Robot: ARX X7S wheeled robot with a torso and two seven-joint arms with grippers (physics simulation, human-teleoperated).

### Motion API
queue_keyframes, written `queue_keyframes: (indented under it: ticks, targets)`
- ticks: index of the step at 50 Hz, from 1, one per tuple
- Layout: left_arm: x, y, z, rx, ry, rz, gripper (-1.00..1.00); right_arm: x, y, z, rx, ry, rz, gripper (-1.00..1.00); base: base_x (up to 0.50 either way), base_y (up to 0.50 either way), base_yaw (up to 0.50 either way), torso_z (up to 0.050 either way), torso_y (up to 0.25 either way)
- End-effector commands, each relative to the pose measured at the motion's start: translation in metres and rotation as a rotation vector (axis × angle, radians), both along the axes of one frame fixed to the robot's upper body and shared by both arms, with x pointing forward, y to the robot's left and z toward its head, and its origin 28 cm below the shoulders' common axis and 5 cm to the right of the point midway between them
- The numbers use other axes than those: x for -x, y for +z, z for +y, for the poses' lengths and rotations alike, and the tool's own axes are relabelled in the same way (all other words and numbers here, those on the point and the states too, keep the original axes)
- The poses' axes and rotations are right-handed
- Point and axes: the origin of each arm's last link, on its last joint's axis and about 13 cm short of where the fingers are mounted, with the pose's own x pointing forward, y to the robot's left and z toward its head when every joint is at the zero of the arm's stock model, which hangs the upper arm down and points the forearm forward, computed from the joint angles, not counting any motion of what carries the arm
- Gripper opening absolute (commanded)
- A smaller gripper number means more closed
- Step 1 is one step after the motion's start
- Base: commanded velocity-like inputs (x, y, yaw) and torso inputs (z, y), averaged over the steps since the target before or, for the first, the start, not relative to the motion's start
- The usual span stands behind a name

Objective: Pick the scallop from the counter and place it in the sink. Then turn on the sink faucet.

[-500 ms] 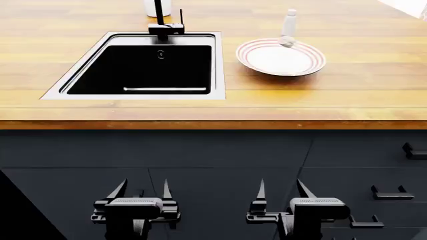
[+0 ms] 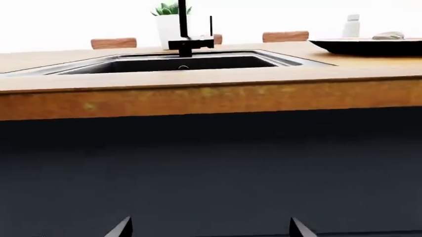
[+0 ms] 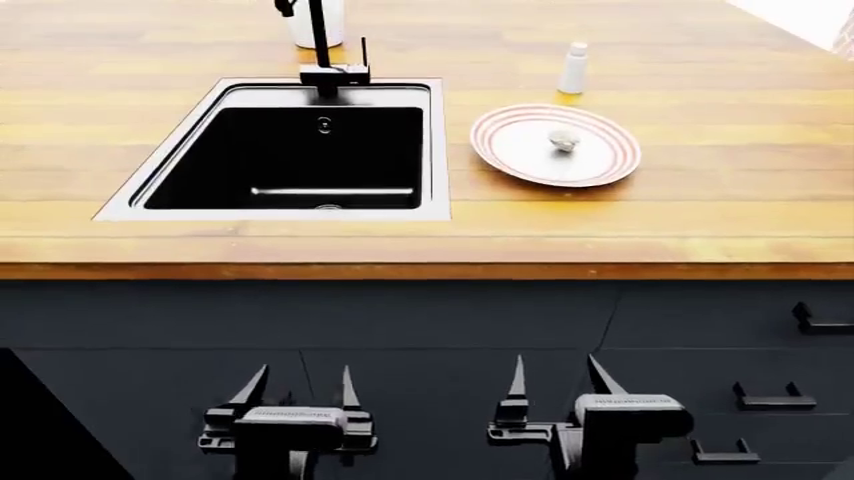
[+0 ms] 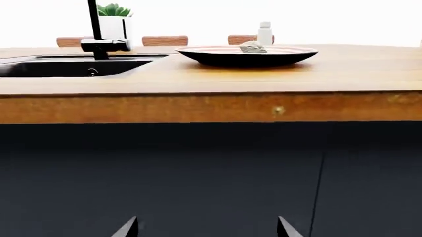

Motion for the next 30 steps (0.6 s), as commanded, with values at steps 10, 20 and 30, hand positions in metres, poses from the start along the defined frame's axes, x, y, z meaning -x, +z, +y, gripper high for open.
queue_keyframes:
  ticks: [10,20,30]
  targets:
    - [-0.0037,0.0040,0.0115,0.072,-0.021,0.044,1.00,0.0023,-0.0025,-0.0046,0.069,-0.071,-0.016,1.00,0.00,0.12,0.00,-0.009,0.000]
    - [-0.0033,0.0039,0.0115,0.057,-0.019,0.042,1.00,0.0047,-0.0015,-0.0034,0.072,-0.056,-0.016,1.00,0.00,0.50,0.00,-0.012,0.000]
    - [-0.0024,0.0038,0.0096,0.057,-0.031,0.054,1.00,0.0059,-0.0009,-0.0023,0.063,-0.041,-0.003,1.00,0.00,0.49,0.00,-0.012,0.000]
